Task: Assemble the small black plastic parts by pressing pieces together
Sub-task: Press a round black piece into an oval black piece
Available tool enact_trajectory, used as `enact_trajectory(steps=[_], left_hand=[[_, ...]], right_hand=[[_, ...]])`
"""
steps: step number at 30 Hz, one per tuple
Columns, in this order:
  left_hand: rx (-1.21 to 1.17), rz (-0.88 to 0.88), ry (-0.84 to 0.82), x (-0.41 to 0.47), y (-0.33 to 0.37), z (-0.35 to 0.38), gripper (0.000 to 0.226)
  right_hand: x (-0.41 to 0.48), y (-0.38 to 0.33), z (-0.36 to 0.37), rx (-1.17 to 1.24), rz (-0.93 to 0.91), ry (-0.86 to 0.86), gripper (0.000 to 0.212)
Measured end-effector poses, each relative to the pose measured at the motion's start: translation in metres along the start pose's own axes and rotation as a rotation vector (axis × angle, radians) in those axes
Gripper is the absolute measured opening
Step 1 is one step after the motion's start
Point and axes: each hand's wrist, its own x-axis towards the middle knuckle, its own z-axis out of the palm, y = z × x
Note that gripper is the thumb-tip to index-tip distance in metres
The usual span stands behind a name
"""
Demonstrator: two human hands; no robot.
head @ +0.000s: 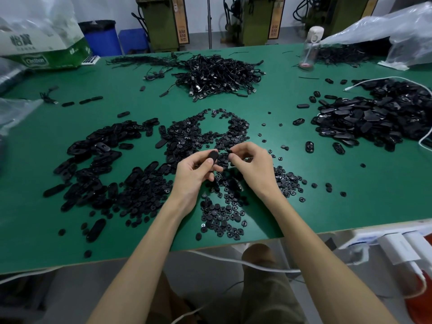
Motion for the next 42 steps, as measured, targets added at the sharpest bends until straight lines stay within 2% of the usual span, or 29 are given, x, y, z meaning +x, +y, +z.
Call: enact_trajectory(steps=[5,13,18,22,31,42], left_hand=[[0.046,0.016,-0.005,0.0015,-0.0028,0.0000,0.022],[0.058,0.018,-0.009,0.0024,-0.0042,-0.0001,0.022],[0.148,0.080,-0.021,0.0026,-0.0031,-0.0010,0.036],[0.255,0.116,-0.035,-0.0007,-0.0047,0.0050,0.021],[0.248,0.104,0.023,-0.0020,-0.0042,0.0043,0.004],[0.255,0.112,0.021,-0.0023,-0.0031,0.0041,0.006]], right_hand=[[0.0004,0.0026,-0.0025,0.125,-0.004,-0.013,0.007],[0.0008,0.0038,-0.0018,0.143,-0.017,-0.051,0.006],[0.0006,0.0027,-0.0005,0.128,0.006,-0.082,0.007],[-0.0003,0.0028,-0.0003,0.137,0.002,-0.103,0.008],[0.0000,0.0030,-0.0032,0.175,-0.041,-0.171,0.008],[0.0006,0.0069,-0.0046,0.264,-0.018,-0.202,0.008]])
